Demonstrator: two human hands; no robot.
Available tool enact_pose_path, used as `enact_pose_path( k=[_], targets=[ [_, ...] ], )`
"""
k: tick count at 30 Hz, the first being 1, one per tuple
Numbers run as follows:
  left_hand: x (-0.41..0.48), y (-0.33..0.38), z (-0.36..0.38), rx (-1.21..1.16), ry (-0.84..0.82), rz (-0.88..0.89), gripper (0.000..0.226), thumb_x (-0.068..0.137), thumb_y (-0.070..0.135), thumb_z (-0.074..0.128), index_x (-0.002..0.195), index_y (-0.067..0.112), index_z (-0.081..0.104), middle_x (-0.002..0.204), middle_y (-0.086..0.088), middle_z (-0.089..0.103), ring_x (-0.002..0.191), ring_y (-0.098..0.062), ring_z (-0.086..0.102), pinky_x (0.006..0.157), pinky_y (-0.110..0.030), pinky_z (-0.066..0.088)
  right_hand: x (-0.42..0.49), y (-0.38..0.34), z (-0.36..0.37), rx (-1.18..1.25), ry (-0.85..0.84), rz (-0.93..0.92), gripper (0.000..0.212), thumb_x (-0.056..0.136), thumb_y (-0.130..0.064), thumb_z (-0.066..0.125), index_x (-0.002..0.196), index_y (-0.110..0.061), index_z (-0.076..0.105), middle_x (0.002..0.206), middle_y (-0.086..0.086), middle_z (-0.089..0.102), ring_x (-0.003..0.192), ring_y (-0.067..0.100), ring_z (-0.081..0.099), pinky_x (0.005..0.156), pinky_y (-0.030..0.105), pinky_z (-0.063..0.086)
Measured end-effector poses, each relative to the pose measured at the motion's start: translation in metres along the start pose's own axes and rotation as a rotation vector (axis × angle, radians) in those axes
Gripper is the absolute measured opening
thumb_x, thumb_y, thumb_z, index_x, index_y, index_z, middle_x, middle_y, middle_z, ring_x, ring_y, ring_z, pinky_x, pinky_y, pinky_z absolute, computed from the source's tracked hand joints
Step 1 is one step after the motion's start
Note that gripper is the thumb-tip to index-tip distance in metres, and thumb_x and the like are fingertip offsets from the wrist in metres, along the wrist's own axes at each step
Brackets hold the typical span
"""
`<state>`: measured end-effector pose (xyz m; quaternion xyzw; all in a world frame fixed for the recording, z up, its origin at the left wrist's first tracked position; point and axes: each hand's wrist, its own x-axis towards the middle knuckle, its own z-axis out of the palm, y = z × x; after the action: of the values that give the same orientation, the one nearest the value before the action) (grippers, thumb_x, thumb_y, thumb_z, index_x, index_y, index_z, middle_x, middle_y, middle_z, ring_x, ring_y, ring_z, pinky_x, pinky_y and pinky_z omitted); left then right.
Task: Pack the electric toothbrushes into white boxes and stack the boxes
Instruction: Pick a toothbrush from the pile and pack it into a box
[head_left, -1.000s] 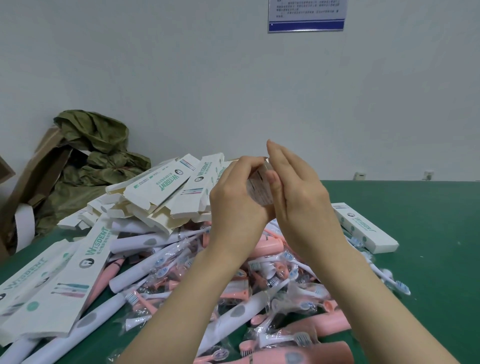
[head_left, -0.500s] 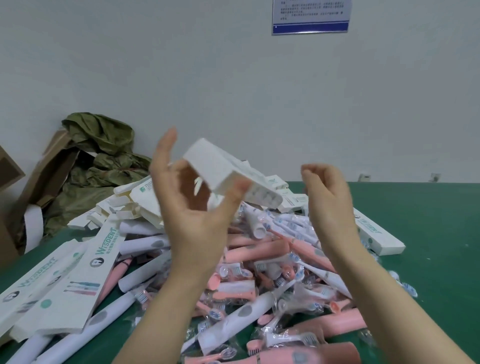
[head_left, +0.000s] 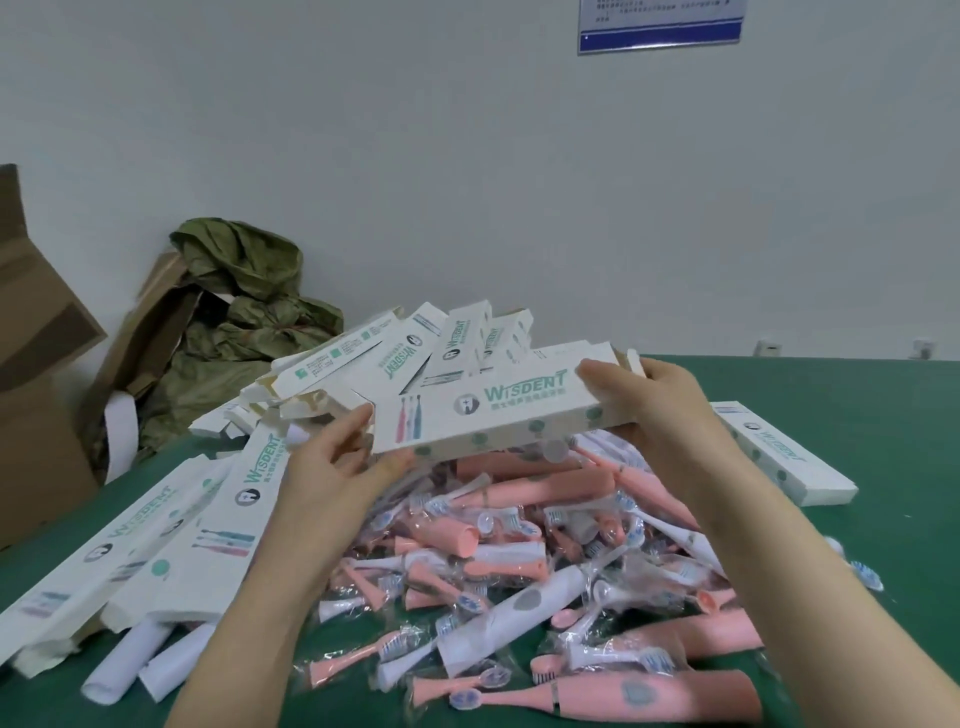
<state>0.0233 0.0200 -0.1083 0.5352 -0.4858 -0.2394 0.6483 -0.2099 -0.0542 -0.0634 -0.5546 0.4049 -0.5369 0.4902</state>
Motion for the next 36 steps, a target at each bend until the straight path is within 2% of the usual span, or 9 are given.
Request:
enact_pose_path(
  k=[4,8,11,14,18,23,27,32,36],
  targets=[
    [-0.023,0.028,0.01,0.488,0.163,0.363,0.07,0.074,0.039,0.075,0.136,0.035,0.042,0.12,0.021,0.04,0.102,0.012,0.038,0.087,-0.01,0.03,-0.021,-0.019,0.022,-0.244,-0.008,-0.2,0.02,0.082,-0.02,0.068,0.09,-0.002,0.067,0.081,0.009,0.073,0.069,0.021,0.07,0.066,0.033,0.055],
    [-0.036,0.051,0.034,0.648,-0.047,0.585,0.08,0.068,0.054,0.065,0.14,0.037,0.034,0.116,0.03,0.03,0.114,0.009,0.025,0.094,0.005,0.011,-0.039,-0.032,0.044,-0.289,-0.122,-0.323,0.021,0.087,-0.026,0.064,0.09,-0.006,0.068,0.086,0.01,0.072,0.077,0.023,0.067,0.072,0.04,0.052],
    [-0.035,0.049,0.037,0.62,-0.039,0.53,0.076,0.07,0.042,0.069,0.138,0.032,0.037,0.116,0.022,0.037,0.111,0.005,0.03,0.091,-0.003,0.025,-0.037,-0.034,0.048,-0.179,-0.193,-0.152,0.038,0.096,-0.033,0.051,0.096,0.004,0.063,0.093,0.029,0.064,0.074,0.022,0.055,0.079,0.049,0.051],
    [-0.032,0.042,0.03,0.502,-0.023,0.411,0.071,0.066,0.044,0.073,0.125,0.041,0.034,0.114,0.022,0.043,0.109,0.004,0.038,0.079,-0.008,0.032,-0.03,-0.036,0.043,0.039,-0.224,0.013,0.025,0.097,-0.021,0.05,0.099,-0.003,0.068,0.102,0.019,0.067,0.079,0.022,0.062,0.086,0.039,0.056],
    [-0.035,0.047,0.032,0.516,-0.152,0.498,0.063,0.075,0.036,0.071,0.117,0.051,0.028,0.123,0.018,0.034,0.107,0.018,0.035,0.08,-0.007,0.036,-0.026,-0.028,0.04,-0.031,-0.188,-0.005,0.018,0.093,-0.004,0.052,0.098,-0.003,0.07,0.107,0.022,0.067,0.085,0.021,0.063,0.081,0.033,0.058],
    [-0.024,0.067,0.045,0.492,-0.088,0.597,0.016,0.09,0.029,0.046,0.093,0.032,0.061,0.12,0.008,0.049,0.114,0.011,0.038,0.088,0.004,0.02,-0.027,-0.033,0.053,-0.108,-0.183,-0.149,0.021,0.089,-0.002,0.051,0.093,-0.001,0.072,0.084,0.014,0.069,0.06,0.01,0.06,0.051,0.017,0.051],
    [-0.015,0.075,0.045,0.431,0.09,0.514,0.04,0.099,0.031,0.044,0.065,0.03,0.064,0.089,0.015,0.057,0.086,0.019,0.047,0.076,0.003,0.028,-0.025,-0.035,0.061,-0.167,-0.132,-0.194,0.019,0.087,-0.003,0.054,0.085,-0.008,0.072,0.07,0.008,0.065,0.055,0.012,0.06,0.056,0.028,0.056],
    [-0.017,0.072,0.039,0.507,0.035,0.45,0.025,0.08,0.051,0.055,0.082,0.029,0.065,0.091,0.014,0.062,0.087,0.002,0.051,0.071,-0.006,0.036,-0.023,-0.031,0.061,-0.206,-0.11,-0.219,0.019,0.087,-0.008,0.057,0.08,-0.016,0.073,0.069,0.004,0.066,0.061,0.016,0.057,0.066,0.033,0.053],
    [-0.019,0.065,0.033,0.59,-0.079,0.407,0.033,0.068,0.051,0.058,0.099,0.041,0.055,0.099,0.016,0.053,0.093,0.016,0.042,0.071,0.002,0.029,-0.021,-0.029,0.062,-0.231,-0.106,-0.191,0.021,0.087,-0.007,0.055,0.079,-0.017,0.072,0.072,0.008,0.067,0.066,0.024,0.059,0.078,0.047,0.054]
  ],
)
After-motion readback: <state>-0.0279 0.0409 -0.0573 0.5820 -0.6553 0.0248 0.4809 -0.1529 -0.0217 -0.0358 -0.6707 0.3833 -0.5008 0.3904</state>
